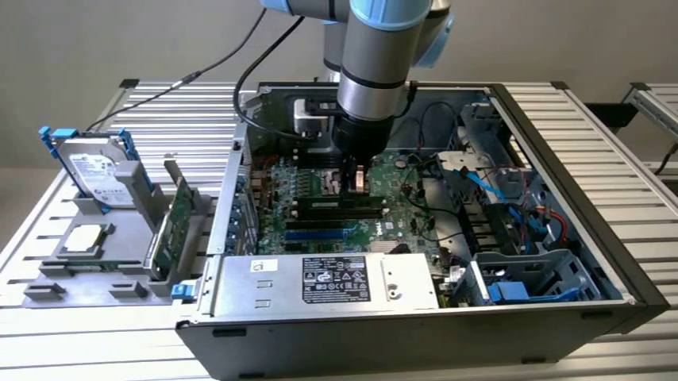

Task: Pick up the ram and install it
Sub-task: 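Insert the ram into the slot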

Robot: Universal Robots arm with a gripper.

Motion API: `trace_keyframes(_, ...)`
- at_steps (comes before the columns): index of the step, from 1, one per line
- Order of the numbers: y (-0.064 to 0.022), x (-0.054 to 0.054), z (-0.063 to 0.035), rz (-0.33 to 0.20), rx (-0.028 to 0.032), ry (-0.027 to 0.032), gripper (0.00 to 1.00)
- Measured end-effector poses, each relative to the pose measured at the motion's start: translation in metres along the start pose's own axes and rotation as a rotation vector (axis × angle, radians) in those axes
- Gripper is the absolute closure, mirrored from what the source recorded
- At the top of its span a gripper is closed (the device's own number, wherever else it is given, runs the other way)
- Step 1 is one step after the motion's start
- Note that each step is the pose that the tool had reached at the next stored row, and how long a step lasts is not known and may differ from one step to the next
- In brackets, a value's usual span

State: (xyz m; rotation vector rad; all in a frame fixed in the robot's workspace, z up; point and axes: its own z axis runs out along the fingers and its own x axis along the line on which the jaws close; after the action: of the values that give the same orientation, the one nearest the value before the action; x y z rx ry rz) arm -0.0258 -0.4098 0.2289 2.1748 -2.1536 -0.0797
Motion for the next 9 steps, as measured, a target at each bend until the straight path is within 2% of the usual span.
trace_keyframes(7, 0.0003, 0.0008, 0.0001, -0.009, 0.0064, 0.0009, 0.86)
trace_keyframes(9, 0.0004, 0.0009, 0.0005, -0.010, 0.0099, 0.0003, 0.86)
